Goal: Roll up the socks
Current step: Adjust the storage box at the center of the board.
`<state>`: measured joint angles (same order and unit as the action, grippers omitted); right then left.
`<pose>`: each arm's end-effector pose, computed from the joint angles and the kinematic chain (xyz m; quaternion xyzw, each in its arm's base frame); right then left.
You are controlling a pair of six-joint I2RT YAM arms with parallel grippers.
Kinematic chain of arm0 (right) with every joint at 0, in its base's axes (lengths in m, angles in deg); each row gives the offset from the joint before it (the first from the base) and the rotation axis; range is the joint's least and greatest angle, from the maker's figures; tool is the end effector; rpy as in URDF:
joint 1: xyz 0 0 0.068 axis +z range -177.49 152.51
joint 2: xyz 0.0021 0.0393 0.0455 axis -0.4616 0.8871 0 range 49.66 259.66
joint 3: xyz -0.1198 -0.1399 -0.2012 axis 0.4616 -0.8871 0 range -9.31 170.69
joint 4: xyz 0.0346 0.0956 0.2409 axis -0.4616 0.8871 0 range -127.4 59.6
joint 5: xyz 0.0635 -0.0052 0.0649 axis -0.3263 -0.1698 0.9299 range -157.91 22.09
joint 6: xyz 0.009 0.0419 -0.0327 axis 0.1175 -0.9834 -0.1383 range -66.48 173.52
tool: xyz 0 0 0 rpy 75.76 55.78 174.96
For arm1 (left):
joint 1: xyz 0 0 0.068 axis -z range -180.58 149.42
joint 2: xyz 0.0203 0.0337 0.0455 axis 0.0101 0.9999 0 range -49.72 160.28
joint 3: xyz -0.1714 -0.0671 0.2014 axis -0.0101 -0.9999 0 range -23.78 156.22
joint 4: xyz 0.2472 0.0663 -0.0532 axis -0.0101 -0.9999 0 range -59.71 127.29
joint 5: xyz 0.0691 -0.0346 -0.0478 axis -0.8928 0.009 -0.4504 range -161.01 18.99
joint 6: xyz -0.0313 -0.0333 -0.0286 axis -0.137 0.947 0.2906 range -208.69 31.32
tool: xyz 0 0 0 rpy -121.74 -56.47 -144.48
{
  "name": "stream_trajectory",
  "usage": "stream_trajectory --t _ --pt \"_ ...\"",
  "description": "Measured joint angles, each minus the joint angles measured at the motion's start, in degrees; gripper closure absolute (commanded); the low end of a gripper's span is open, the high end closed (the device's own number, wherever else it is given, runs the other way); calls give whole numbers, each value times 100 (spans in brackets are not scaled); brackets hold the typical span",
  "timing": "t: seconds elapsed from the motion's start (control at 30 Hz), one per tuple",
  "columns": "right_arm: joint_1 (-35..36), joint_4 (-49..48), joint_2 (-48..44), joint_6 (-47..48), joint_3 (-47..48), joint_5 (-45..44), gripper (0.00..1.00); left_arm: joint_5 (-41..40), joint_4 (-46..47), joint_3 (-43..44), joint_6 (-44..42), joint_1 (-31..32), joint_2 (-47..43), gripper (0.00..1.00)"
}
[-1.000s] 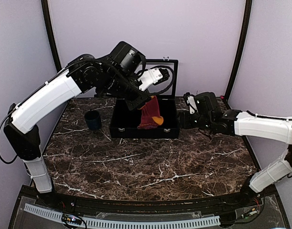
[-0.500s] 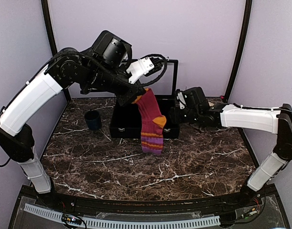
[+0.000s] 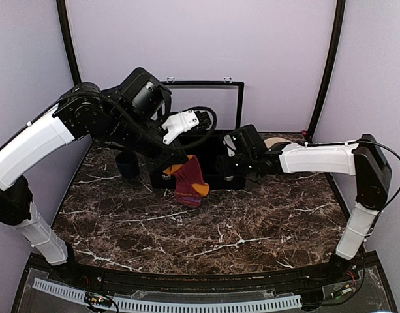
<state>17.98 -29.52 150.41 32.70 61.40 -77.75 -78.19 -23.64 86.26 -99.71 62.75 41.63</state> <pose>0.2831 0.2791 0.2352 -0.1543 0.8825 0.1747 0.4084 0.1475 -0.2838 0.4393 0.5313 0.7424 -0.1267 0.3879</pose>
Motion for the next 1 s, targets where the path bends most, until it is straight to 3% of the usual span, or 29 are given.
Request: stream_trajectory --t 0.37,1.0 --pt "269 -24 601 -216 332 291 45 564 -280 -208 227 109 -417 100" --pt "446 -144 1333 -378 560 616 45 881 -549 -297 225 136 -367 100"
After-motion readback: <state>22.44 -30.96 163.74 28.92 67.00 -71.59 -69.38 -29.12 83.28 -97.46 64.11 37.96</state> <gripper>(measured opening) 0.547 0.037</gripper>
